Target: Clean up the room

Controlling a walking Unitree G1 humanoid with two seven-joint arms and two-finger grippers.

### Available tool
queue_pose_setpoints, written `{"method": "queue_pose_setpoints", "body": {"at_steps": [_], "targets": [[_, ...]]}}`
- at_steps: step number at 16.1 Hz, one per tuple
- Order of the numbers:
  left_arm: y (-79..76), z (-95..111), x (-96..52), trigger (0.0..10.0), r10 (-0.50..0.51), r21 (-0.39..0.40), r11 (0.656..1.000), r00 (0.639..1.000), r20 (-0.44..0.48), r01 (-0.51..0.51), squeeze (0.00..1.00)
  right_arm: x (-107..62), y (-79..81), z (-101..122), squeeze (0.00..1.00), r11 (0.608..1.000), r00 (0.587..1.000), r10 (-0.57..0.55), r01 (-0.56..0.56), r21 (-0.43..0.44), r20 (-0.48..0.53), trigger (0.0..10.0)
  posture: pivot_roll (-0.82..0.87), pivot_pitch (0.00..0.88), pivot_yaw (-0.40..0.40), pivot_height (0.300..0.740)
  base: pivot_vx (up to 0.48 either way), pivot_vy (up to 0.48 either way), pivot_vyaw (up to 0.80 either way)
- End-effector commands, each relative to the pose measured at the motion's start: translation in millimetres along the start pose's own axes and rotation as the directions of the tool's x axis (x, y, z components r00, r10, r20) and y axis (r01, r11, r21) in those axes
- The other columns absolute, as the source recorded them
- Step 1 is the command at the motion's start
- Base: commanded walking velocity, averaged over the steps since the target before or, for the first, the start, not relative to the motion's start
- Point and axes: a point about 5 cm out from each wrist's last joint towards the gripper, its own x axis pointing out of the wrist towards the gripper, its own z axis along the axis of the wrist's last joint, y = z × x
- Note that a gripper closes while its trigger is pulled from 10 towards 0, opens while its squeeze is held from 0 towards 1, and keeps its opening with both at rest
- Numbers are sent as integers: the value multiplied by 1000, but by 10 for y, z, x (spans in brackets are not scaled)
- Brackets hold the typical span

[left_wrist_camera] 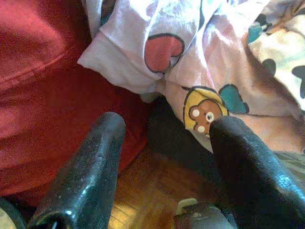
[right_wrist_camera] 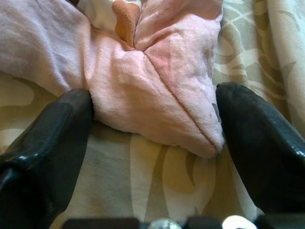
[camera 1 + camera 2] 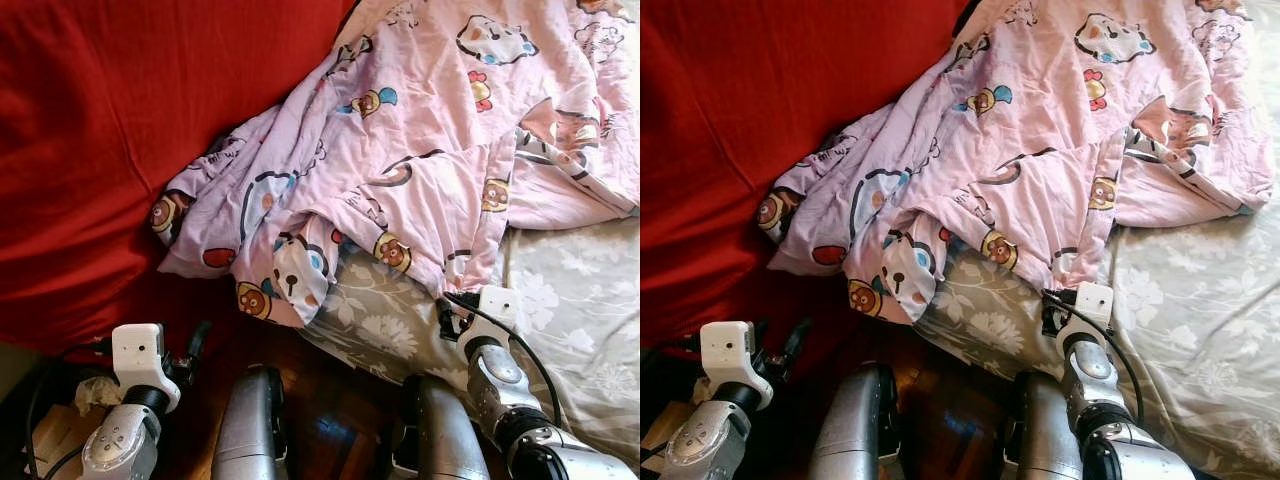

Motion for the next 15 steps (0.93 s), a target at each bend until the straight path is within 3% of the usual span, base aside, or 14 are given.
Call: {"method": "queue_pose_setpoints", "body": {"at_steps": [1, 15], "targets": [[64, -44, -64, 10000, 21, -1, 1000, 999, -26, -21, 0, -48, -26, -163, 0, 1000, 998, -14, 16, 20, -57, 0, 283, 325, 42, 592, 0, 0, 0], [41, -93, -29, 10000, 12, 5, 1000, 999, -47, -12, 0, -46, 9, -142, 0, 998, 999, 7, -5, 60, -32, 0, 275, 299, 42, 592, 0, 0, 0]]}}
